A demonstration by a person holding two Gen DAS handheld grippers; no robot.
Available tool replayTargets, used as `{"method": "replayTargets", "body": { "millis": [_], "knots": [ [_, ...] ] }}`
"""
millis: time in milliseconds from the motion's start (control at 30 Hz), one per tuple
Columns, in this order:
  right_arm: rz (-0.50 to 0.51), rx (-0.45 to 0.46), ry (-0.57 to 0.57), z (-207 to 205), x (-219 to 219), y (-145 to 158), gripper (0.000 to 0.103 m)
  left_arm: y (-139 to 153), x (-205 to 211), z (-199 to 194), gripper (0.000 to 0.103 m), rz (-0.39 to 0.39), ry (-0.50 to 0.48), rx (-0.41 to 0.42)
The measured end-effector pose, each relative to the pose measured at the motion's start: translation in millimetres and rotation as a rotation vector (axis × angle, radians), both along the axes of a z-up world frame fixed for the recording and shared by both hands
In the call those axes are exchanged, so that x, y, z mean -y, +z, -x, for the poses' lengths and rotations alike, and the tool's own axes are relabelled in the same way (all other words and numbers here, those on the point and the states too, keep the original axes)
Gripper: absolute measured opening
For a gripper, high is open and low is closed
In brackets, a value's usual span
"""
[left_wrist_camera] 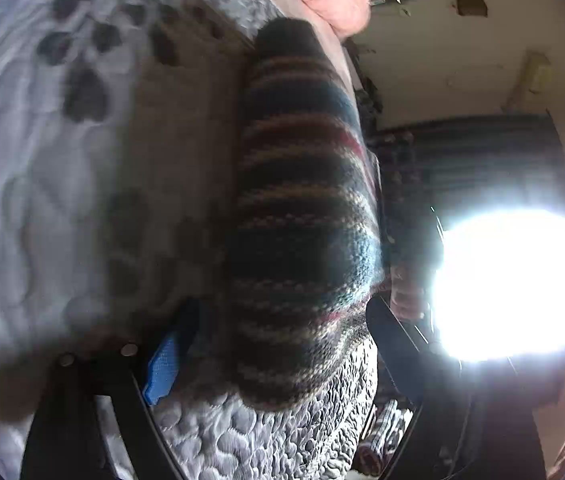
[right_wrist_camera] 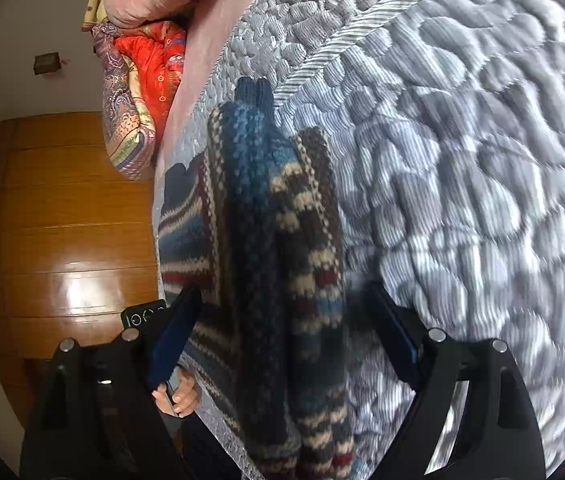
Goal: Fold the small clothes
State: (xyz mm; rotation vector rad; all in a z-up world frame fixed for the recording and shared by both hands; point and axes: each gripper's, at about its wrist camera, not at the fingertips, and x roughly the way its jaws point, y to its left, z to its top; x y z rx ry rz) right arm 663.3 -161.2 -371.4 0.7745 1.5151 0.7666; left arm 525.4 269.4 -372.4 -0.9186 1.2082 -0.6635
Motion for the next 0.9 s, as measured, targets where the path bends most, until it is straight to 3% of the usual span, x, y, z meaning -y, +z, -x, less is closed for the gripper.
{"method": "replayTargets", "body": {
  "millis": [167, 433, 500, 533, 567, 633, 667, 800, 900],
  "knots": [
    [-0.052, 0.005, 0.008, -15, -21, -6, 0.084, -2, 20, -13, 0.085, 0.033, -0.076, 0.011],
    [-0.059, 0.016, 0.032, -29, -57, -10, 0.083, -7, 39, -15, 0.086, -0.001, -0.048, -0.016],
    [-0.041, 0.025, 0.033, -28, -59, -9, 0.073, -5, 41, -16, 0.085, -0.007, -0.041, -0.040],
    [-0.042, 0.021, 0.036, -27, -59, -10, 0.060, -6, 42, -16, 0.085, -0.013, -0.039, -0.048],
    [-0.051, 0.017, 0.035, -26, -61, -11, 0.053, -5, 43, -15, 0.085, -0.021, -0.038, -0.055],
    [-0.044, 0.038, 0.031, -24, -62, -7, 0.050, -3, 51, -17, 0.083, -0.057, -0.039, -0.066],
    [-0.047, 0.043, 0.024, -23, -62, -5, 0.048, -2, 52, -17, 0.078, -0.079, -0.038, -0.075],
    [-0.038, 0.072, 0.007, -18, -62, 9, 0.043, -1, 55, -18, 0.062, -0.082, -0.027, -0.092],
    [-0.048, 0.091, -0.005, -13, -61, 22, 0.042, 3, 57, -13, 0.055, -0.091, -0.035, -0.086]
  ]
}}
